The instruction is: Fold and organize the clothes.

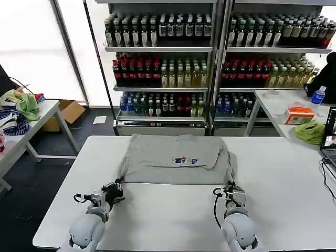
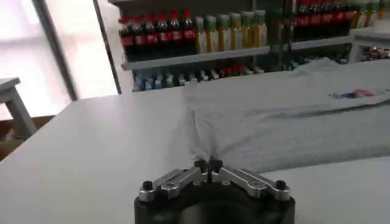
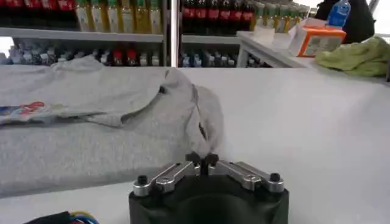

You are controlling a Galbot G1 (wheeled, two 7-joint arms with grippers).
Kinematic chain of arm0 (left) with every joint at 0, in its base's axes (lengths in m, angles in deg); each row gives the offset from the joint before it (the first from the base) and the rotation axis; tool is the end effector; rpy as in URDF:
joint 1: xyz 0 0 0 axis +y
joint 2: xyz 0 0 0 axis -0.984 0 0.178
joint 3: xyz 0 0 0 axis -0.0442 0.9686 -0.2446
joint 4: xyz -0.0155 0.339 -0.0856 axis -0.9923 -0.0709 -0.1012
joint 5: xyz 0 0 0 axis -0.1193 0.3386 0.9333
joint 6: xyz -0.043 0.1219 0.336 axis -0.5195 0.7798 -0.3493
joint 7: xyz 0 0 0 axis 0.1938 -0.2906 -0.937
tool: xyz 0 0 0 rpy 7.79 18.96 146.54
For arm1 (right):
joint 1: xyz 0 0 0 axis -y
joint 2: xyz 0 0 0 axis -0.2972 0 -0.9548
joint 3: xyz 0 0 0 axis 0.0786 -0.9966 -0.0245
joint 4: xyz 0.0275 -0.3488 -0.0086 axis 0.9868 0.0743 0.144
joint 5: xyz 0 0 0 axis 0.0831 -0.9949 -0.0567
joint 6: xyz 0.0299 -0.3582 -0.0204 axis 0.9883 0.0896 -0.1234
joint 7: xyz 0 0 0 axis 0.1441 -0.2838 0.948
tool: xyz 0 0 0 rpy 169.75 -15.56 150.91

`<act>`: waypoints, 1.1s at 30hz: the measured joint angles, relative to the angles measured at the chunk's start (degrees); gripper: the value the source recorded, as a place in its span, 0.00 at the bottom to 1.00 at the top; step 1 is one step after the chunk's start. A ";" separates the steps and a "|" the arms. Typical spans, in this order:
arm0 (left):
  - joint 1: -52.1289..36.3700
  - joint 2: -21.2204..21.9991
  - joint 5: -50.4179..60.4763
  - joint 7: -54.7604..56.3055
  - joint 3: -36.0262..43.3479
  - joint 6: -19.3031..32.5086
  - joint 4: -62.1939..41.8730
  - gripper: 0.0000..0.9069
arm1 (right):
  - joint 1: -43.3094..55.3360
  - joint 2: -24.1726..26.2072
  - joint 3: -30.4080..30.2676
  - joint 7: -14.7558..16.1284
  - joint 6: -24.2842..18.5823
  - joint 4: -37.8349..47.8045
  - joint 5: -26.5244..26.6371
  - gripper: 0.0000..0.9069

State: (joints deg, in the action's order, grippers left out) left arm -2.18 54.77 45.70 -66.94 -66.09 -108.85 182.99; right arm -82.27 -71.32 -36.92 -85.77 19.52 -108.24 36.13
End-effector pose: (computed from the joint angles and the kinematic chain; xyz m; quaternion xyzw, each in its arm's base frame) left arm 0.3083 0.0619 -0.3372 -0.0644 -0.9713 -0.0632 0.2200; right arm 0.2911 0.0063 -0.3103 -0.1067 -0.9583 0.0273 0.2636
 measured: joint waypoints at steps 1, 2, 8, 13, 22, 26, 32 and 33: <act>0.44 -0.15 -0.01 0.03 -0.25 0.04 0.65 0.00 | -0.51 0.06 0.01 -0.08 0.03 -0.97 0.05 0.00; 0.85 -0.32 -0.01 0.07 -0.49 0.09 1.27 0.00 | -1.18 0.23 -0.04 -0.23 0.11 -2.14 0.06 0.00; 4.62 -1.12 -0.38 0.61 -2.33 0.55 6.20 0.00 | -6.28 0.80 0.05 -1.22 -0.21 -9.12 -0.35 0.00; 9.05 -1.99 -0.45 1.35 -3.82 0.27 11.48 0.00 | -11.05 0.97 0.48 -2.28 -0.36 -14.30 -1.00 0.00; 17.39 -2.46 -0.51 2.30 -6.29 0.16 20.09 0.00 | -20.48 0.23 -0.23 -3.25 -1.50 -21.32 -3.46 0.00; 21.60 -2.01 -0.14 2.55 -6.97 0.58 23.09 0.00 | -24.90 0.41 0.05 -3.64 -2.46 -23.33 -4.36 0.00; 27.49 -1.39 0.87 2.70 -7.51 1.35 25.86 0.00 | -28.91 1.08 0.16 -4.10 -3.35 -24.46 -5.56 0.00; 28.33 -1.20 1.07 2.74 -7.45 1.43 26.01 0.00 | -29.49 1.18 0.16 -4.12 -3.49 -24.67 -5.77 0.00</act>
State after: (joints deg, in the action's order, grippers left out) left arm 26.14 53.57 46.77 -64.20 -73.53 -107.42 209.00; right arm -111.76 -70.14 -36.75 -89.90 16.03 -132.91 30.36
